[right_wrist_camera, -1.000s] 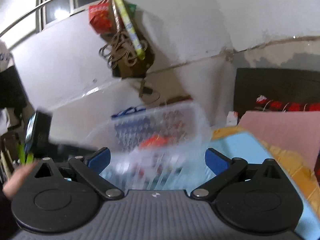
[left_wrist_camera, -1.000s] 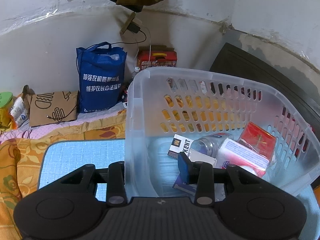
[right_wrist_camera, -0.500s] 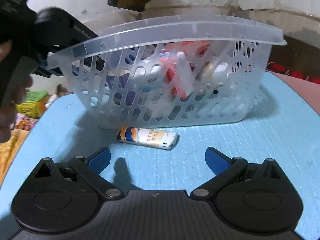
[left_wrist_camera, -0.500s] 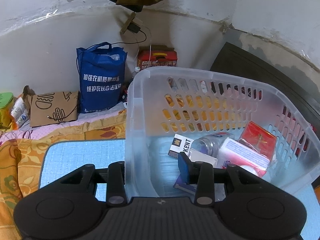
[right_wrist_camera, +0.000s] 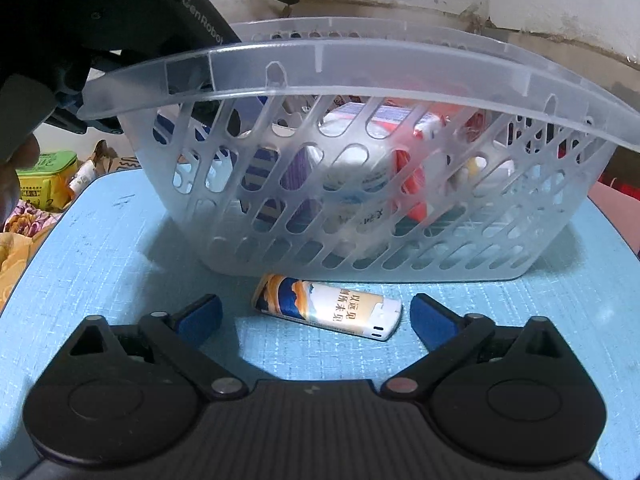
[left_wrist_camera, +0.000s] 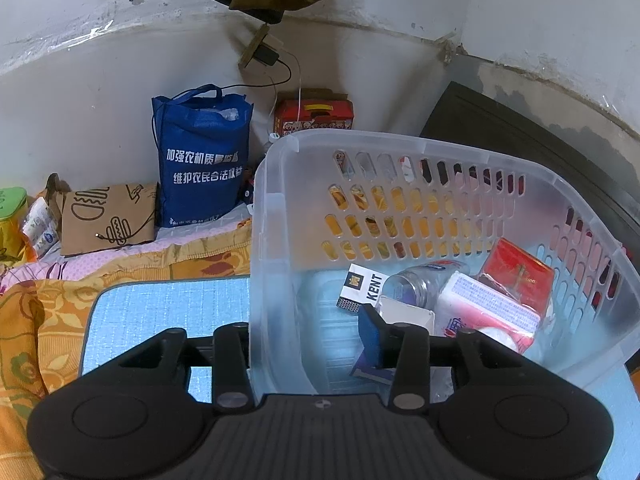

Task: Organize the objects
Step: 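Return the right gripper and grasp the white-and-blue lighter, then carry the lighter into the basket and open the right gripper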

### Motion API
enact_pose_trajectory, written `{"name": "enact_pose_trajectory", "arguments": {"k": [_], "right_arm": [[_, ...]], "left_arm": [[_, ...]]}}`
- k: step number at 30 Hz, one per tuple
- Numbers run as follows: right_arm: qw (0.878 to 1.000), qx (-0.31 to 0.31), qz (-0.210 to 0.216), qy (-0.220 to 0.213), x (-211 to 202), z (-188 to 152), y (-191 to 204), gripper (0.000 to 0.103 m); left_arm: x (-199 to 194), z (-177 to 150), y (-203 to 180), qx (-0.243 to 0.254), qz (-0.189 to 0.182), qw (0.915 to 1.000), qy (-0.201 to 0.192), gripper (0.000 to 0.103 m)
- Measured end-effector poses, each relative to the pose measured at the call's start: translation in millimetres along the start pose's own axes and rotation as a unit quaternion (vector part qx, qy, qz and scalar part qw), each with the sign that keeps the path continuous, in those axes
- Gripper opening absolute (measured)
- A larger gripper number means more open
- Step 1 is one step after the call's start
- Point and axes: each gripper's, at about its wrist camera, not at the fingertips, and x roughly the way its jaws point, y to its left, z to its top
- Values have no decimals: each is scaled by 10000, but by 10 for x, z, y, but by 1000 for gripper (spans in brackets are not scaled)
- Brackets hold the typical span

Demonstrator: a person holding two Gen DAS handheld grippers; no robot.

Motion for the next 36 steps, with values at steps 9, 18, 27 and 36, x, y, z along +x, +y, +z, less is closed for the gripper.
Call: {"name": "enact_pose_trajectory", "arguments": {"k": [9, 18, 27, 36], "right_arm": [[9994, -144, 210, -231, -98, -69, -211, 65], [9986, -42, 494, -164, -160, -141, -238, 83], [9998, -136, 115, -122, -11, -43, 50, 85], [9993, -178, 241, -200, -172, -198, -171, 80]], "left_arm": [[-4, 3, -15, 18, 65, 10000, -22, 48], [2, 15, -25, 3, 89, 10000, -31, 50], [-1, 17, -10, 5, 38, 10000, -18, 50], [8, 13, -5, 20, -24, 10000, -14, 50]]}}
